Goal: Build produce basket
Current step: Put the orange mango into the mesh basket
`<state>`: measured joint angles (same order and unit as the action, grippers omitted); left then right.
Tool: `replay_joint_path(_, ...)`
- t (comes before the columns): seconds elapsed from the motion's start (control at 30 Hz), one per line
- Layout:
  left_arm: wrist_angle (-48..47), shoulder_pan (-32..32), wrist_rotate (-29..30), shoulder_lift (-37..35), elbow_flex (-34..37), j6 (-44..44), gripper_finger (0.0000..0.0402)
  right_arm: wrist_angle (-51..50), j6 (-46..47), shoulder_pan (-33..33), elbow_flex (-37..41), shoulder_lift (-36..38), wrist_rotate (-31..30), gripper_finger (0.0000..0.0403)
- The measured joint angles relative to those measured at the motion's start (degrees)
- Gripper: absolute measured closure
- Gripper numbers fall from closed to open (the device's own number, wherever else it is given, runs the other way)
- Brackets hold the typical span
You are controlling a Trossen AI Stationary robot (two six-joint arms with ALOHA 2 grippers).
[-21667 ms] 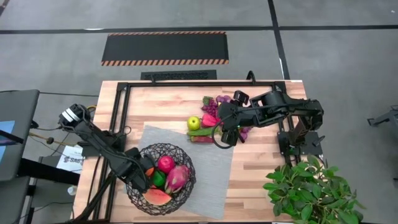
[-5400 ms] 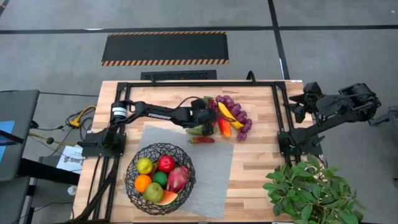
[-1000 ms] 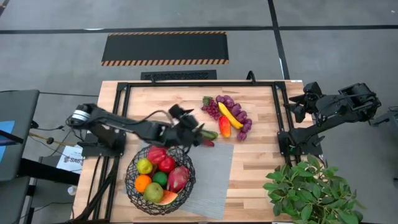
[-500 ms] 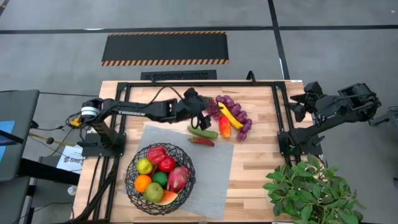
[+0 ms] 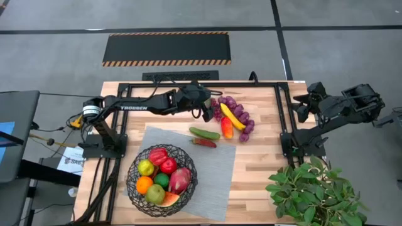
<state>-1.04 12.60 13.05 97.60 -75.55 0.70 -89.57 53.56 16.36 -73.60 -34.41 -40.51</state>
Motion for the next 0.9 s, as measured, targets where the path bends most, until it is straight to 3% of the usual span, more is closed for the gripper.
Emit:
replay_joint_path(0.6,0.37,-1.03,-3.85,0.0,0.0,-2.01,0.006,0.01,0.0,0.02,0.0,0.0,1.61,0.0148)
replay_joint_path(0.9,0.56,-1.31,-2.65,0.0,0.0,-3.97,0.006,0.01,0.0,0.01,0.0,0.0,1.79,0.0148)
